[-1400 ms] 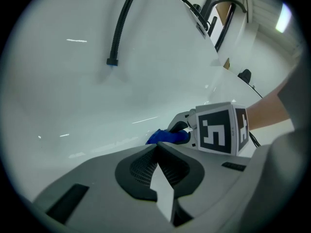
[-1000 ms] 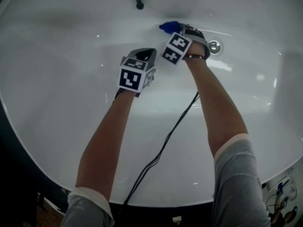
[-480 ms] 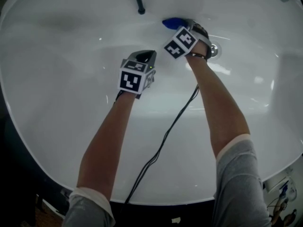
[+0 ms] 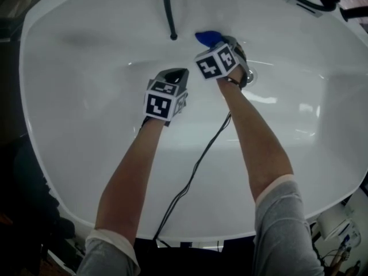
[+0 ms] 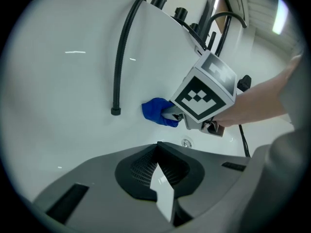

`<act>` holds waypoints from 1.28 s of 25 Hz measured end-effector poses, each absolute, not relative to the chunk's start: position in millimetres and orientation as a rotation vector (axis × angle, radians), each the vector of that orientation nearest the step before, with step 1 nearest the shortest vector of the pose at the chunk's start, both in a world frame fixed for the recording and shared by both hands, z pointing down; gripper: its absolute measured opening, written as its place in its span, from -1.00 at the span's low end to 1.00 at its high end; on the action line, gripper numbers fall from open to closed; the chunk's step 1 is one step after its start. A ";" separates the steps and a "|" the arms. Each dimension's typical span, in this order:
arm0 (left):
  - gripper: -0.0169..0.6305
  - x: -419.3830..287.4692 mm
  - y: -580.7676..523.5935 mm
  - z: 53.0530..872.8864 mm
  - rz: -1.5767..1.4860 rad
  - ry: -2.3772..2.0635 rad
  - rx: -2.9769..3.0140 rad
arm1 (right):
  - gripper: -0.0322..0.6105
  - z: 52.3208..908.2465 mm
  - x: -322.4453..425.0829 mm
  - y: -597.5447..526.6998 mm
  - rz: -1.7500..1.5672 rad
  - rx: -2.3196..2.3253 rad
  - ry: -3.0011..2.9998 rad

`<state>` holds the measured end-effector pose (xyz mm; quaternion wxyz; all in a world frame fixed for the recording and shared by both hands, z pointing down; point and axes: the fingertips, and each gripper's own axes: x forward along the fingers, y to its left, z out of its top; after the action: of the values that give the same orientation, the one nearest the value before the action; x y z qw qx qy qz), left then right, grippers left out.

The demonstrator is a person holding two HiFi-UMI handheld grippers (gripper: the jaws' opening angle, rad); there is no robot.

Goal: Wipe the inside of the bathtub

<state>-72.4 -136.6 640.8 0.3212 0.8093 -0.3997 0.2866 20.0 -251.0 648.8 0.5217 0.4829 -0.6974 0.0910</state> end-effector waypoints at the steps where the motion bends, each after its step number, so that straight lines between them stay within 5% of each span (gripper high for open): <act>1: -0.94 -73.5 -139.7 633.4 0.749 -1.057 2.131 | -0.53 641.0 21.4 -252.8 0.247 1.183 -1.673; 23: -0.94 -93.8 -147.3 476.2 0.697 -1.160 2.227 | -0.53 451.4 25.6 -290.1 0.287 1.415 -1.748; 32: -0.94 -87.7 -74.3 379.2 0.675 -1.191 2.213 | -0.52 346.0 21.9 -224.3 0.290 1.365 -1.885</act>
<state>-87.7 -74.3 379.2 0.2663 0.8198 -0.4411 0.2499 21.9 -224.3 346.0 0.3878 0.5365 -0.7408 0.1141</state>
